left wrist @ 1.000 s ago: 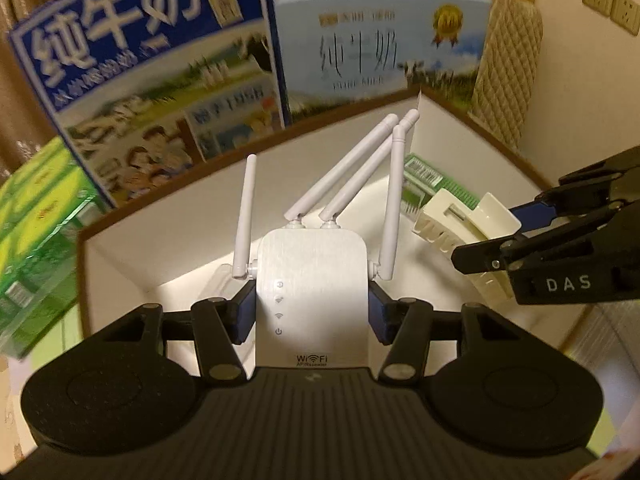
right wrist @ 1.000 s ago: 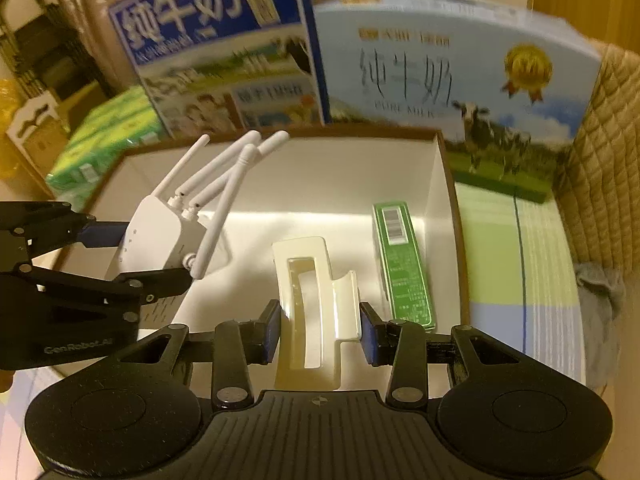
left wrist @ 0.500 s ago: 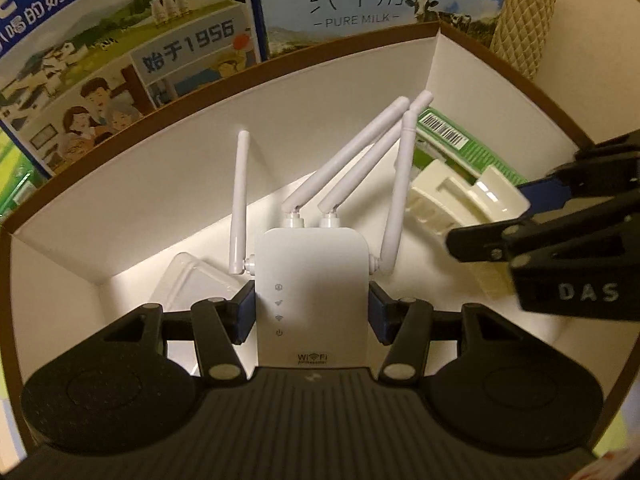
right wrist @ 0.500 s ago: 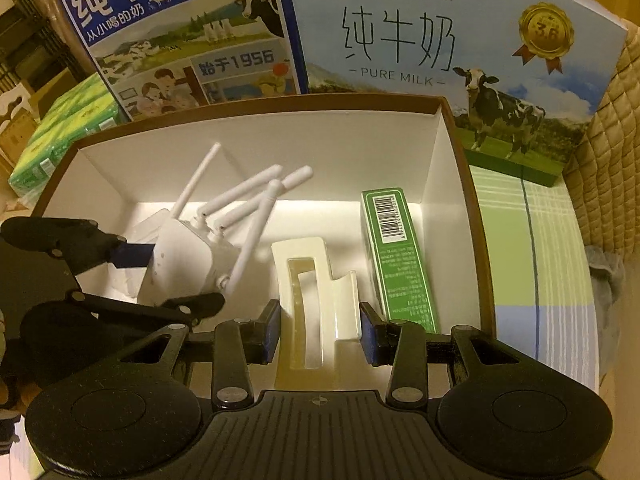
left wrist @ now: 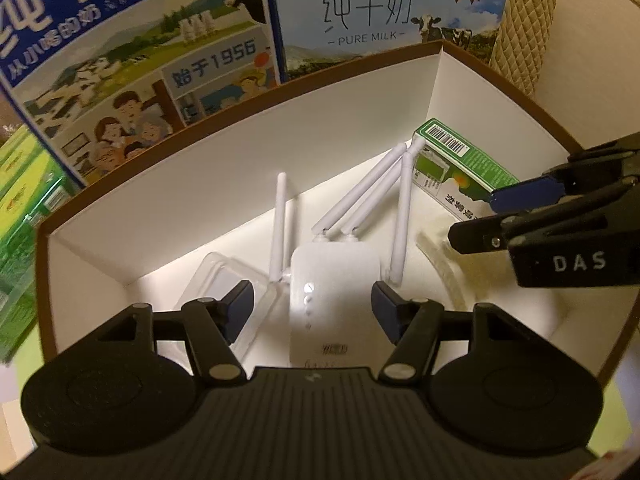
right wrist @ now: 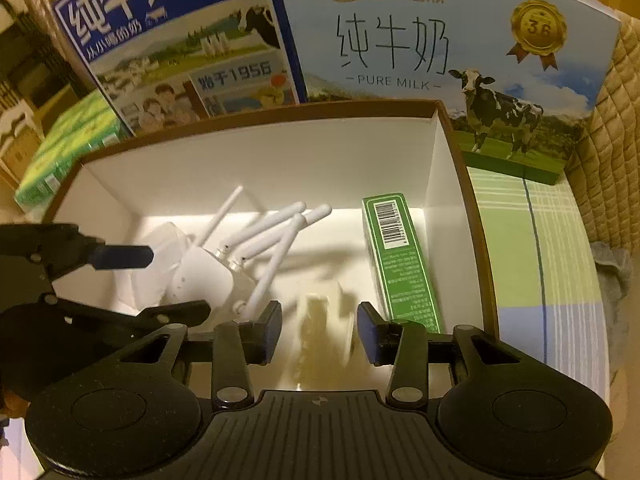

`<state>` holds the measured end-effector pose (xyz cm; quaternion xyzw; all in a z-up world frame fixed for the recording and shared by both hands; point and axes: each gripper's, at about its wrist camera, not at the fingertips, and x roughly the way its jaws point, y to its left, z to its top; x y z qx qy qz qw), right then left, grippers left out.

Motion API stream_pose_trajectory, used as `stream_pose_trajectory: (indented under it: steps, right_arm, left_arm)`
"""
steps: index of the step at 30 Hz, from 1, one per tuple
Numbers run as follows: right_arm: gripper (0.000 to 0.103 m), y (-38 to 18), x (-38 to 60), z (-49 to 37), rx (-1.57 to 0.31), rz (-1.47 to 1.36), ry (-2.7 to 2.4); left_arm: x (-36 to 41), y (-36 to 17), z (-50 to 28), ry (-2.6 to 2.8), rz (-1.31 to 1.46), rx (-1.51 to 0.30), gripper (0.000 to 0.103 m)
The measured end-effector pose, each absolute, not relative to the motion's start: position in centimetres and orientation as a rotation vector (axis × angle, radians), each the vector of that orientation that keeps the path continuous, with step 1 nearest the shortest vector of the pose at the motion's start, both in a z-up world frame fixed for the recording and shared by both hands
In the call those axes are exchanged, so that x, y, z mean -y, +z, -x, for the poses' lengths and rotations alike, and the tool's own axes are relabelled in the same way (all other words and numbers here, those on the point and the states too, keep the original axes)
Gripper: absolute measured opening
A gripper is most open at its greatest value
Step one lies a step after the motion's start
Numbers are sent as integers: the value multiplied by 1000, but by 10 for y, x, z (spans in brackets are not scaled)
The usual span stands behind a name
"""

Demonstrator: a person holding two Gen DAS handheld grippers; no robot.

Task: Organize rigid objects
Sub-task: 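Carry repeater and clip into the brown box and open both tools, then withdraw both tools from the box toward the remaining items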

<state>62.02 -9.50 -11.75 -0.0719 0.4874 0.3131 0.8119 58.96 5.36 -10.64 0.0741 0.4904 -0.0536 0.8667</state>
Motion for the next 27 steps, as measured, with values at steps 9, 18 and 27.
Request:
stream_pose_trajectory:
  steps: [9,18,27]
  right_arm:
    - [56,-90,116,-592,-985,120,671]
    - [63,-60,150,-553,-925,64,646]
    - [64,-40,177,-508,-909,12,643]
  left_arm:
    - [-67,-77,-550,-99,-105,-975,62]
    - [-68,-40,-500,-91,-49,-925,63]
    - [-68,-13,-446,-56,6,-893,63]
